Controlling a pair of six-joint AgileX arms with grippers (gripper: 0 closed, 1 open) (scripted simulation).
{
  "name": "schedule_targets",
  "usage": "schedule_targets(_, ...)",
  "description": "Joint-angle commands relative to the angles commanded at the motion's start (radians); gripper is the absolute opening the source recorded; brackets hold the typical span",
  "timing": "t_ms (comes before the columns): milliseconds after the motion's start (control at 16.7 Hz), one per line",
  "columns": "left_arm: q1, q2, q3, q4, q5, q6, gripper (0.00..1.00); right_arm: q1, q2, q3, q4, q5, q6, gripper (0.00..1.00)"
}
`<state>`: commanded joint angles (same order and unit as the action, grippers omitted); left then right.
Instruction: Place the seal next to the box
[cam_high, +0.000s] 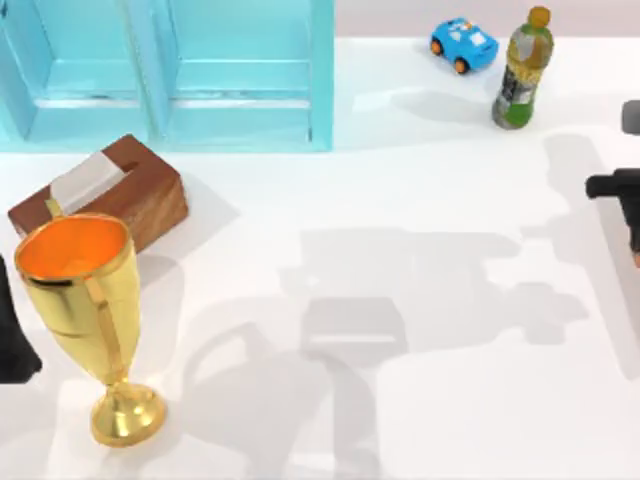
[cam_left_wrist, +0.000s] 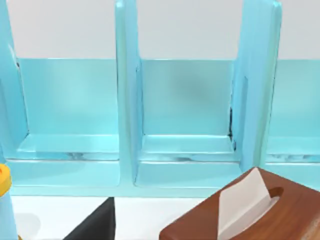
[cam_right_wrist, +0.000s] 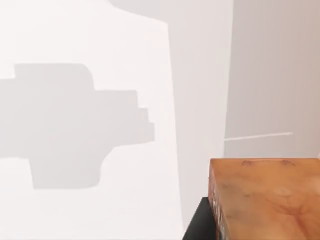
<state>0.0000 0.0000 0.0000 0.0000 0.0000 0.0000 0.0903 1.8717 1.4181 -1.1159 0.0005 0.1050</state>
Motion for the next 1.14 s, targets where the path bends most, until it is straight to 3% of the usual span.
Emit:
schedule_targets(780,0.000,0.000,0.000,0.000,0.000,0.000,1.00,0.000,0.000,0.000,0.000,0.000,0.000,0.98)
schedule_targets(1140,0.000,0.000,0.000,0.000,0.000,0.000,1.00,0.000,0.000,0.000,0.000,0.000,0.000,1.00)
